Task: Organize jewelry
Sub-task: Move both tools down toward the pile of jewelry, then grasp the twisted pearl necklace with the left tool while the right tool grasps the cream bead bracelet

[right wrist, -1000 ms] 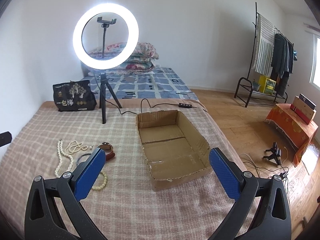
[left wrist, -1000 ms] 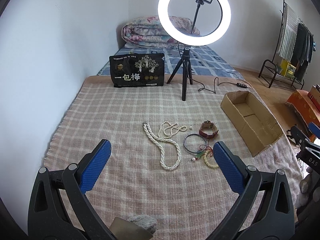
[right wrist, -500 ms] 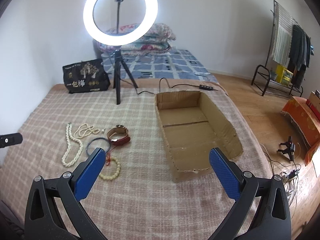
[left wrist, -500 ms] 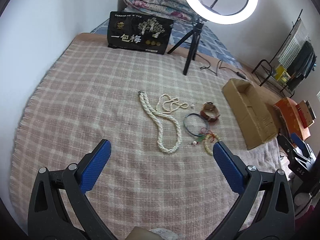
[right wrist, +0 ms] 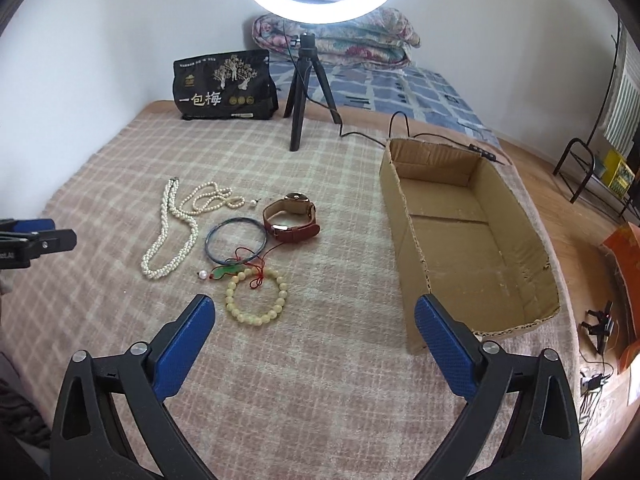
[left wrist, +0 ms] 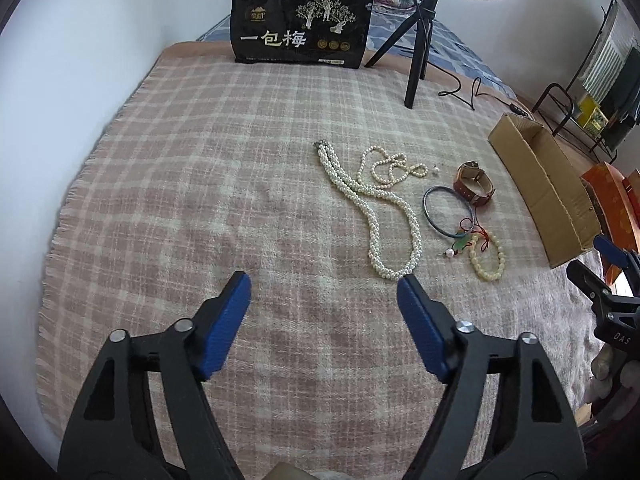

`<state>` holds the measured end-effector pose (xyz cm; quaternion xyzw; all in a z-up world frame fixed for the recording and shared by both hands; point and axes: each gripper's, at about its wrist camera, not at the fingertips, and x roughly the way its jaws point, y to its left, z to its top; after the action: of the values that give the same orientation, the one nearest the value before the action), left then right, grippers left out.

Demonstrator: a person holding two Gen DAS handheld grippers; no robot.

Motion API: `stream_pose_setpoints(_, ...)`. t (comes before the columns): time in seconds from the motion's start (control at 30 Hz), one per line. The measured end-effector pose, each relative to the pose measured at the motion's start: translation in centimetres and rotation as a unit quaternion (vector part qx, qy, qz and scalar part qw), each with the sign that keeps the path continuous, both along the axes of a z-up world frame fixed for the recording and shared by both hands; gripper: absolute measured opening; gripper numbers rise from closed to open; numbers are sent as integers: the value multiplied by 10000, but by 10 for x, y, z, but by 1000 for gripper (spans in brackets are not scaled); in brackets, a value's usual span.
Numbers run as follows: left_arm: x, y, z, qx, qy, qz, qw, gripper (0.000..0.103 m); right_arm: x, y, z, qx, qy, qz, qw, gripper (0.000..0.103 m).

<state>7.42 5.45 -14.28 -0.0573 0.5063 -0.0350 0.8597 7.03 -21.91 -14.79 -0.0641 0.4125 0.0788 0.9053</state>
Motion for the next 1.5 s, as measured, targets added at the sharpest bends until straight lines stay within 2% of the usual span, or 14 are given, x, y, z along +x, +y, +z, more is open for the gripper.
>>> stream_pose_setpoints(0.1,3,3,-8,-218,143,54,9996,65,6,-1,-6,79,169,4,9998,90)
stream_pose_setpoints(0.17,5,1,-13,-324,255,29,9991,53,11,-1,-11,130,297,41,9995,83)
stream_pose_setpoints(0.27,7,-5,-17,-430,332,-60,9985,46,15,0,-18,231,481,99,9985,76)
stream_pose_setpoints(0.33,8,-11,-18,-487,341,-130,9981,46,18,0,-23,325,620,108,9975,71)
stream_pose_setpoints(0.43,12,-16,-20,-637,382,-192,9971,42,26,0,-32,544,836,104,9950,69)
stream_pose_setpoints(0.53,20,-18,-25,-814,494,-153,9953,41,34,1,-40,570,979,74,9935,67)
stream_pose_setpoints(0.63,30,-18,-31,-978,617,-94,9932,41,41,3,-48,563,1091,97,9924,60)
stream_pose_setpoints(0.73,38,-18,-36,-1077,707,-14,9917,41,46,2,-57,639,1259,77,9900,58)
stream_pose_setpoints(0.87,49,-26,-43,-1034,732,-49,9919,41,53,5,-65,640,1381,84,9883,54)
stream_pose_setpoints(1.23,77,-40,-65,-710,810,-15,9942,41,61,5,-73,534,1464,-24,9878,54)
stream_pose_setpoints(1.43,79,-54,-72,-268,780,-170,9964,40,63,8,-74,452,1429,5,9887,54)
stream_pose_setpoints(1.5,80,-55,-74,-112,767,-154,9969,33,63,9,-75,452,1453,14,9884,54)
